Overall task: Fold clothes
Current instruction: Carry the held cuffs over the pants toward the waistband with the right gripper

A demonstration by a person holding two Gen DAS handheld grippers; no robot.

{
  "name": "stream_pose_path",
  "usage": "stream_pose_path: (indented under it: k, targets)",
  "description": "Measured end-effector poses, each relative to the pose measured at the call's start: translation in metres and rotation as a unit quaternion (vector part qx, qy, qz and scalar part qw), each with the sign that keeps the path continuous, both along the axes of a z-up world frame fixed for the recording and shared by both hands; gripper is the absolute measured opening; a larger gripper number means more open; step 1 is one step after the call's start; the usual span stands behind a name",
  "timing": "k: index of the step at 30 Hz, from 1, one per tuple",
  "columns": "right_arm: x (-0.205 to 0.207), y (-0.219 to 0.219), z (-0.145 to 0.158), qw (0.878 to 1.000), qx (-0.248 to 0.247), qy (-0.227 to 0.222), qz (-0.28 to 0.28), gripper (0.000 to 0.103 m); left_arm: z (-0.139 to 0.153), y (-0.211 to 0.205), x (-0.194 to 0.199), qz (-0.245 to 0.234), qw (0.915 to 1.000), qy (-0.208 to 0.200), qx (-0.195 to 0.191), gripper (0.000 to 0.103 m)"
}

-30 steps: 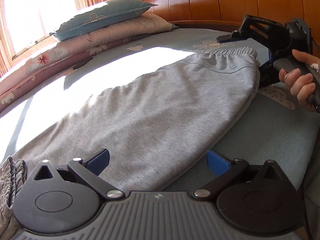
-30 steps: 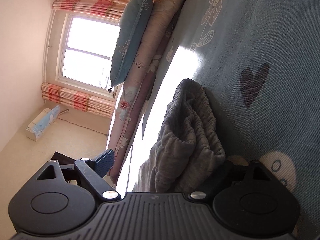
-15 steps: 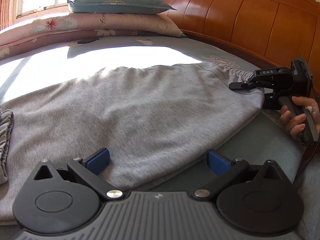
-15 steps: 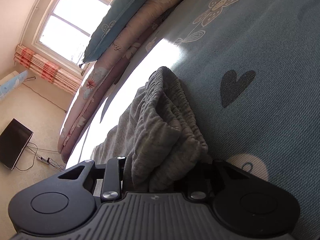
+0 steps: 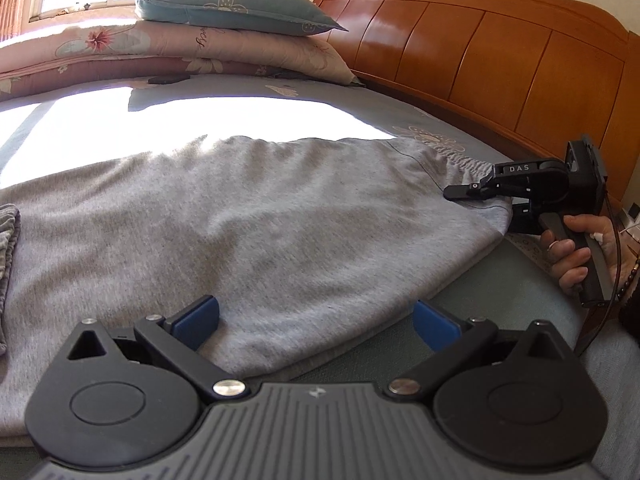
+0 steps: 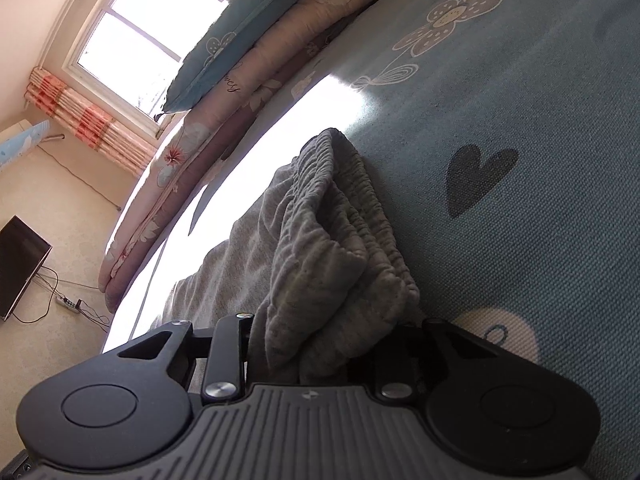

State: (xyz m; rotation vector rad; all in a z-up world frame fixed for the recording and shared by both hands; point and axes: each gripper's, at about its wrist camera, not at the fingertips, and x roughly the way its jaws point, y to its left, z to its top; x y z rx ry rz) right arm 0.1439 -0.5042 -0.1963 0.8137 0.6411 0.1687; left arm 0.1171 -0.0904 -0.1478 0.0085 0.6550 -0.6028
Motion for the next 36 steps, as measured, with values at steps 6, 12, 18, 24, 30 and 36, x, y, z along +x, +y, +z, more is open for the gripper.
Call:
stream_pose_path:
  k: [6, 12, 18, 24, 30, 36]
  targets:
    - [0.002, 0.008, 0.004, 1.000, -0.030, 0.006, -0.005, 0.023, 0.002, 0.005, 0.000, 0.007, 0.9999, 0.005, -0.013, 0.102]
    - [0.000, 0.016, 0.008, 0.998, -0.055, 0.005, -0.014, 0.023, 0.008, 0.015, -0.002, 0.019, 0.9993, 0.018, -0.027, 0.102]
    - [-0.002, 0.027, 0.021, 0.995, -0.094, 0.009, -0.031, 0.025, 0.019, 0.026, -0.002, 0.036, 0.9989, 0.013, -0.028, 0.102]
    - [-0.006, 0.041, 0.053, 0.993, -0.107, -0.001, -0.056, 0.024, 0.035, 0.039, -0.006, 0.048, 0.9985, -0.013, -0.022, 0.102]
    - [-0.001, 0.074, 0.097, 0.986, -0.157, -0.001, -0.052, 0.024, 0.049, 0.075, 0.000, 0.119, 0.9920, -0.010, -0.040, 0.102]
    - [0.005, 0.111, 0.128, 0.980, -0.193, -0.005, -0.045, 0.024, 0.064, 0.120, 0.000, 0.183, 0.9818, -0.013, -0.049, 0.102]
